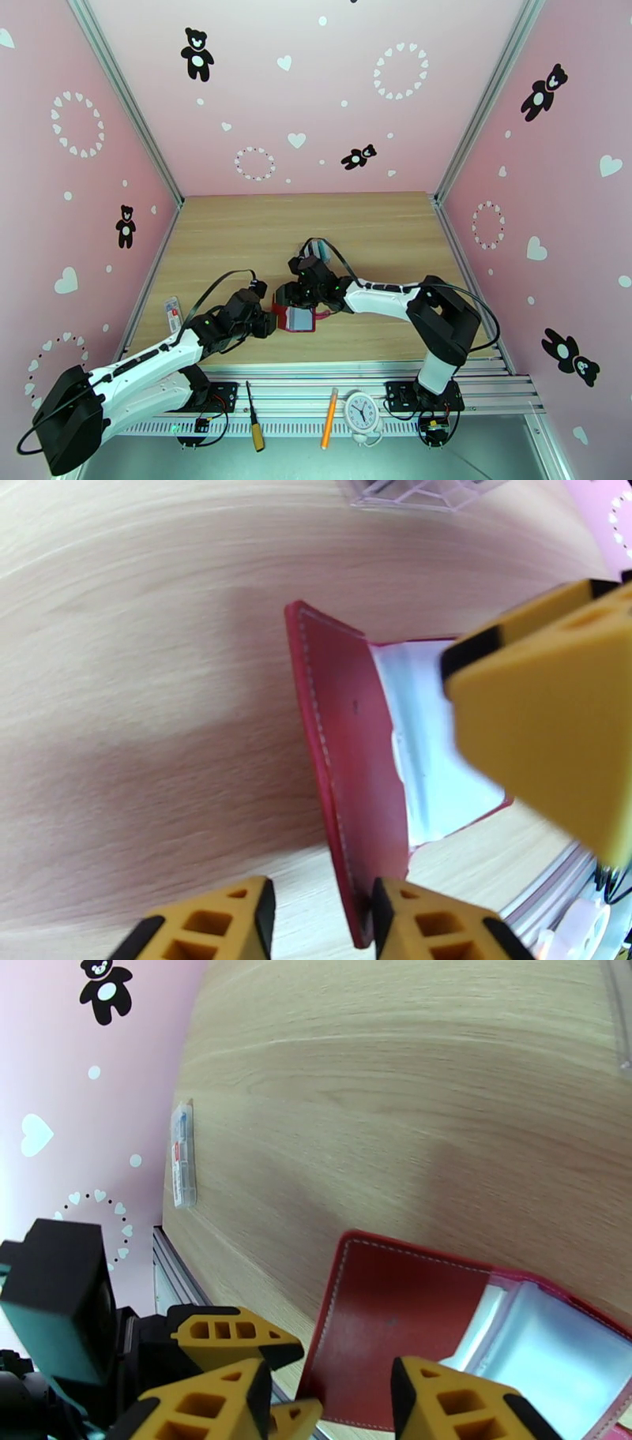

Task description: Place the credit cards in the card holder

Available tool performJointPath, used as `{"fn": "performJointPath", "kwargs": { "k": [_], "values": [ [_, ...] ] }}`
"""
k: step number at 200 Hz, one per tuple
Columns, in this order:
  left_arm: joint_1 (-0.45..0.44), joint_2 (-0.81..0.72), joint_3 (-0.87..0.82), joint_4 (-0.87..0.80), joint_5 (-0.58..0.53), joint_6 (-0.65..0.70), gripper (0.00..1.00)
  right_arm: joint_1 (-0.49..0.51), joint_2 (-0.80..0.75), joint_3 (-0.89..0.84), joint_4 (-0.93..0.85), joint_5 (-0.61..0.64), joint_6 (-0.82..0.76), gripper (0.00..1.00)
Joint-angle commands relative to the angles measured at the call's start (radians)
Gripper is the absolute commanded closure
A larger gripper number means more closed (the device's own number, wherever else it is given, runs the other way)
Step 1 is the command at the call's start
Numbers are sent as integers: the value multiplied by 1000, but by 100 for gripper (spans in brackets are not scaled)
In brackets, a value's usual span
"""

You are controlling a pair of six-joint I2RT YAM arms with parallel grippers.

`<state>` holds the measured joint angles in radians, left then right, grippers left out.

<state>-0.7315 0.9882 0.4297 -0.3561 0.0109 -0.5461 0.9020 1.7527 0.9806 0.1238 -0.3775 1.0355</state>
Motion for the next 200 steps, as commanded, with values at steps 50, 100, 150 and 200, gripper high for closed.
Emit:
{"fn": "performJointPath", "kwargs": {
  "k": [50,100,150,200],
  "values": [
    [-8,16,-3,-27,-62,-65,61,2,75,-39,128,-50,48,63],
    [-8,61,4,-35,-91,-90,61,6,135,-31,174,-74,69,64],
    [-8,54,10,-55,-114,-96,61,12,169,-33,188,-84,72,65],
    [-8,1,23,-46,-82,-80,60,11,193,-48,170,-63,67,65]
  ]
}}
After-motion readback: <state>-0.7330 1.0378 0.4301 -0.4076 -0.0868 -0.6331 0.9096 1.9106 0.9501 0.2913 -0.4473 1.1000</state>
